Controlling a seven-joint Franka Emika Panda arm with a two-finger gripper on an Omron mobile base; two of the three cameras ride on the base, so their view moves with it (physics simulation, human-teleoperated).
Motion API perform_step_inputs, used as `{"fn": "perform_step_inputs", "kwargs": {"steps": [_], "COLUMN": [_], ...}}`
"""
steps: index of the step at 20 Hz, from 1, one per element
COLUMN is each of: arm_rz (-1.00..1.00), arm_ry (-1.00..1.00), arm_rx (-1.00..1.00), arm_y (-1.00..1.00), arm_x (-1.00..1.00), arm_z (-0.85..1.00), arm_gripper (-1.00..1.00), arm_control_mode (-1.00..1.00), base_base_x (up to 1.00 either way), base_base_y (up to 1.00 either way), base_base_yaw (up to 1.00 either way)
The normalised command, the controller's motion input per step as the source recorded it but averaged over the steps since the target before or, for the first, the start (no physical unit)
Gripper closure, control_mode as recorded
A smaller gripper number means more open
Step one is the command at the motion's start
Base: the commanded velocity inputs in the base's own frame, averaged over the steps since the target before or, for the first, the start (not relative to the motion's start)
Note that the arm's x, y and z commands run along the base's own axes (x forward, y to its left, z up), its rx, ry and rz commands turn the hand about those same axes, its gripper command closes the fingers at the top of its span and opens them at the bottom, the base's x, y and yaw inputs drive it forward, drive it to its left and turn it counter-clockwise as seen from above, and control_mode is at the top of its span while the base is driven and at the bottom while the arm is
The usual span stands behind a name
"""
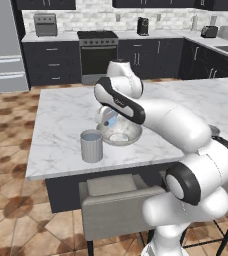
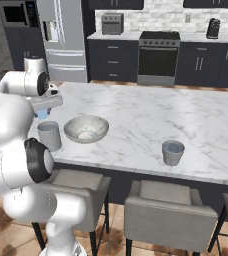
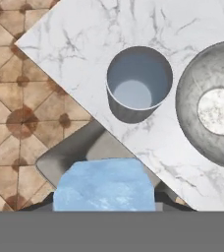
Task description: There are four ice cubes in the ice bowl. Place two ice cubes in each glass of water.
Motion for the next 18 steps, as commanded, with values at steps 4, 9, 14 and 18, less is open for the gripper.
{"fn": "perform_step_inputs", "kwargs": {"steps": [4, 9, 14, 18], "arm_rz": [-0.07, -0.07, -0.05, -0.03], "arm_ry": [0.01, 0.01, -0.01, -0.02], "arm_rx": [0.0, 0.0, 0.0, 0.0], "arm_y": [0.0, 0.03, 0.19, 0.34], "arm_x": [-0.01, 0.0, 0.0, 0.05], "arm_z": [-0.44, -0.44, -0.17, -0.14], "arm_gripper": [1.0, 1.0, 1.0, 1.0], "arm_control_mode": [-1.0, -1.0, -1.0, -1.0], "base_base_x": [0.0, 0.0, 0.0, 0.0], "base_base_y": [0.0, 0.0, 0.0, 0.0], "base_base_yaw": [0.0, 0.0, 0.0, 0.0]}}
